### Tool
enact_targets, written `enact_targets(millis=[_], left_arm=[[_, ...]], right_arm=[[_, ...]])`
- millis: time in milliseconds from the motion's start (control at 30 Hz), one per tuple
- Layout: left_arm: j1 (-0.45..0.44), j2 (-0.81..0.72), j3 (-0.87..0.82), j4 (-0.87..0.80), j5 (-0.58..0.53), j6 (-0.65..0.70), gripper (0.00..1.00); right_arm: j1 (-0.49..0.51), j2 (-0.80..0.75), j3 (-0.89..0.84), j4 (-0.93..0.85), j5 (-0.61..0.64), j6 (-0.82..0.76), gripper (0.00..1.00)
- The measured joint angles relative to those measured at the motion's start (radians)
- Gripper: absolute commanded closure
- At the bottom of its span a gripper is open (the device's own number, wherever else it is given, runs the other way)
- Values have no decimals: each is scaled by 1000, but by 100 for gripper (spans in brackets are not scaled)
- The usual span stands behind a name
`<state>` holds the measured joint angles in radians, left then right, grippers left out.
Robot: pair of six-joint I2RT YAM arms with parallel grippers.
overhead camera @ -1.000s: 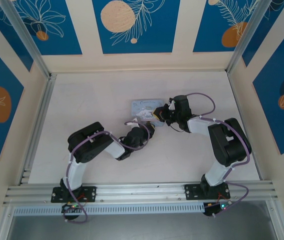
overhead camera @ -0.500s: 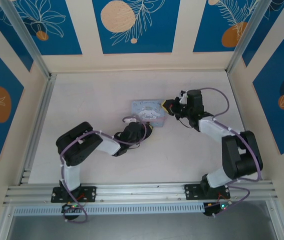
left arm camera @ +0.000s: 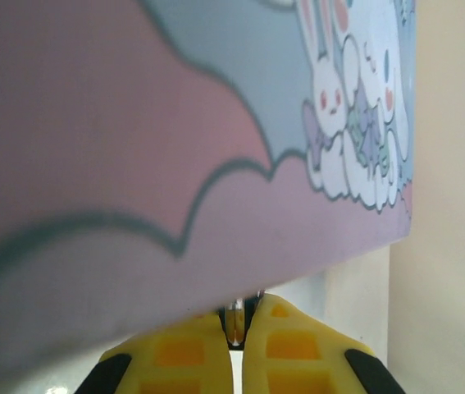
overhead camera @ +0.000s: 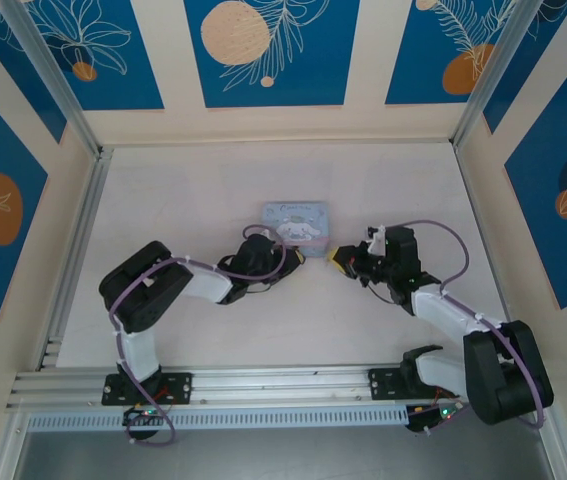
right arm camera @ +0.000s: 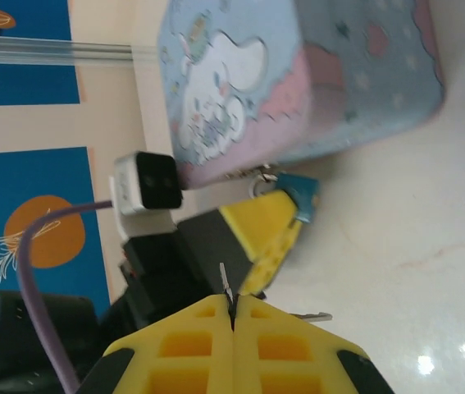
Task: Unlock the padlock with the key
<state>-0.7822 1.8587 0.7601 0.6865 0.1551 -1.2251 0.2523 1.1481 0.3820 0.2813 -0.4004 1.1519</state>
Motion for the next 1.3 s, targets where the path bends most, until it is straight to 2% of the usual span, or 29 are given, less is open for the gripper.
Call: enact_targets(millis=[200,733,1300], left_arm=[[19,-41,0,2,48,-20,100],[39,-80,-10,90,90,-173,100],[41,-80,-13,163,92,-244,100]], right_arm=[[27,-2,-82,65,7,35,100],[72,-2,-125,241,134,188,100],[115,-2,-126,283,264,398,100]])
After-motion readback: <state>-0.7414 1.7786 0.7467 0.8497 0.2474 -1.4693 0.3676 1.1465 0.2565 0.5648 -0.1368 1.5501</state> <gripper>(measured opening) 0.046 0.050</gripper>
